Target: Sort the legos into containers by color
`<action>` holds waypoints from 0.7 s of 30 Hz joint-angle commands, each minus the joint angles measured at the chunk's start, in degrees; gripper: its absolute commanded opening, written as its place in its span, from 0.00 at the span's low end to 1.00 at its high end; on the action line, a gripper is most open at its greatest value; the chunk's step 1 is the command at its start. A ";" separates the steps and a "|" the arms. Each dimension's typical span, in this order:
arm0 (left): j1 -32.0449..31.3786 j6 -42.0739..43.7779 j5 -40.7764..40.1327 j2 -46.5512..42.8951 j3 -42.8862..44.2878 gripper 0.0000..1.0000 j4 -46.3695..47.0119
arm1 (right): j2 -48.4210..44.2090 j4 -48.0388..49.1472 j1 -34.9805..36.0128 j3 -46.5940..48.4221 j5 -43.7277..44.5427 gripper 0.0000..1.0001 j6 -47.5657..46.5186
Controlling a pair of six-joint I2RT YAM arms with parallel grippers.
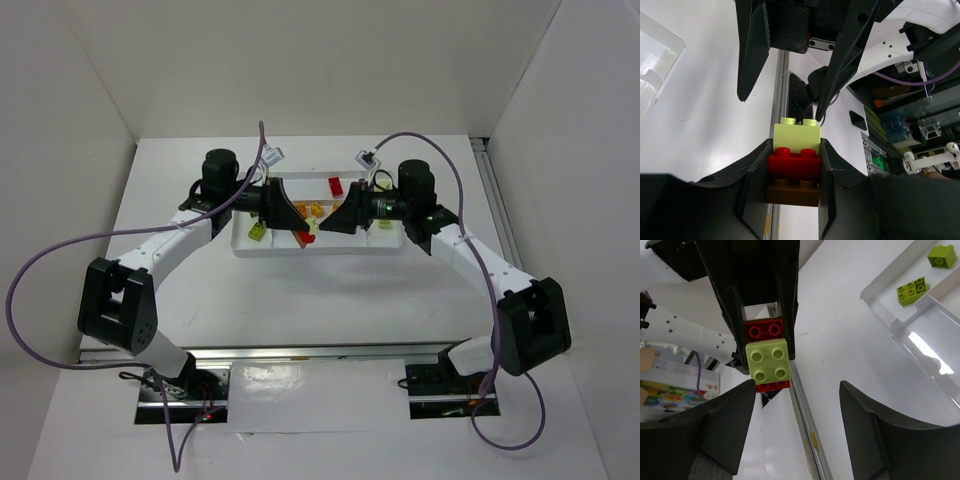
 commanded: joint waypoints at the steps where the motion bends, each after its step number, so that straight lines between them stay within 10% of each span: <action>1: -0.39 1.25 3.01 -0.09 1.75 0.00 2.30 | 0.75 5.14 0.88 2.25 -4.46 0.74 0.43; 21: -0.91 2.92 1.96 0.44 2.81 0.00 -0.08 | 3.57 8.13 3.78 2.87 -6.58 0.61 1.22</action>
